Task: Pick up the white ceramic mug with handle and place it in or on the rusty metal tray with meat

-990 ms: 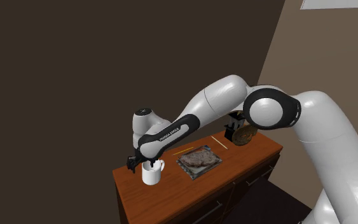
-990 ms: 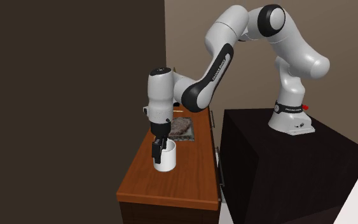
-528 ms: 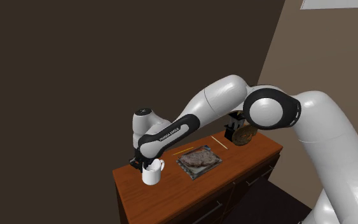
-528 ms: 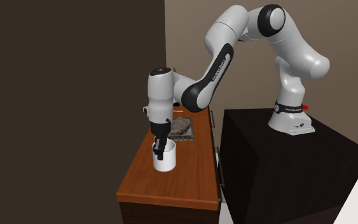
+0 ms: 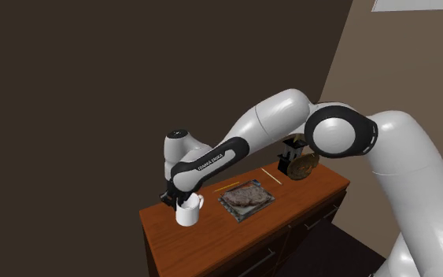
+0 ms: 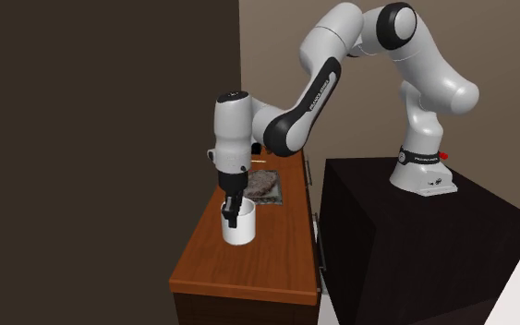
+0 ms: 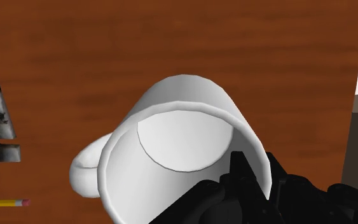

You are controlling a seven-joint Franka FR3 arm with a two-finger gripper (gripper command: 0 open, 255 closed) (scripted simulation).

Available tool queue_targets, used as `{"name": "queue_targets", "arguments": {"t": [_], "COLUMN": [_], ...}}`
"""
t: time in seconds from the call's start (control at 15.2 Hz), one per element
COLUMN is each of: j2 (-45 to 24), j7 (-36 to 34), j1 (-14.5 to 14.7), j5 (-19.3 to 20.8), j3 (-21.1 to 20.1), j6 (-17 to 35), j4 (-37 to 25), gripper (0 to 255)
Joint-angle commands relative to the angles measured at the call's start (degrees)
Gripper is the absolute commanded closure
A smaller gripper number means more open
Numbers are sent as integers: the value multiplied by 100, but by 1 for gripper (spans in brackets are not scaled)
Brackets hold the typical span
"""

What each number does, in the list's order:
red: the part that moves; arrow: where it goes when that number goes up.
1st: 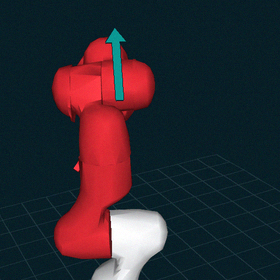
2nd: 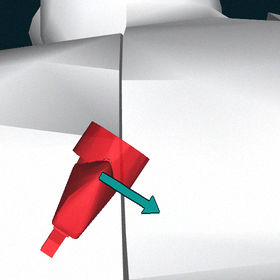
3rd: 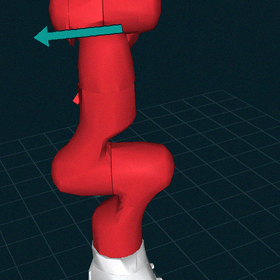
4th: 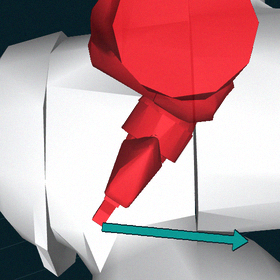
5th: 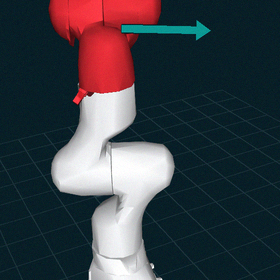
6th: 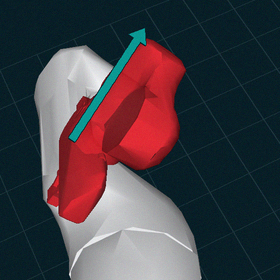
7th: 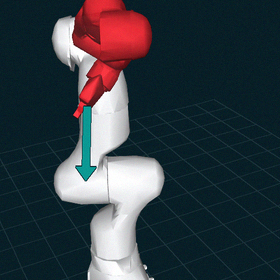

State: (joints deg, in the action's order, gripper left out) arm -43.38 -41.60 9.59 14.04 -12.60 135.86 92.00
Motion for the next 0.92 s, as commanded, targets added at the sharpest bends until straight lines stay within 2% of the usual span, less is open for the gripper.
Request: {"name": "queue_targets", "arguments": {"t": [0.0, 0.86], "j2": [104, 730], "j7": [12, 123], "j1": [-11, -98], "j5": [-25, -193], "j3": [-23, -159], "j6": [-100, -748], "j4": [2, -26], "gripper": [255, 255]}}
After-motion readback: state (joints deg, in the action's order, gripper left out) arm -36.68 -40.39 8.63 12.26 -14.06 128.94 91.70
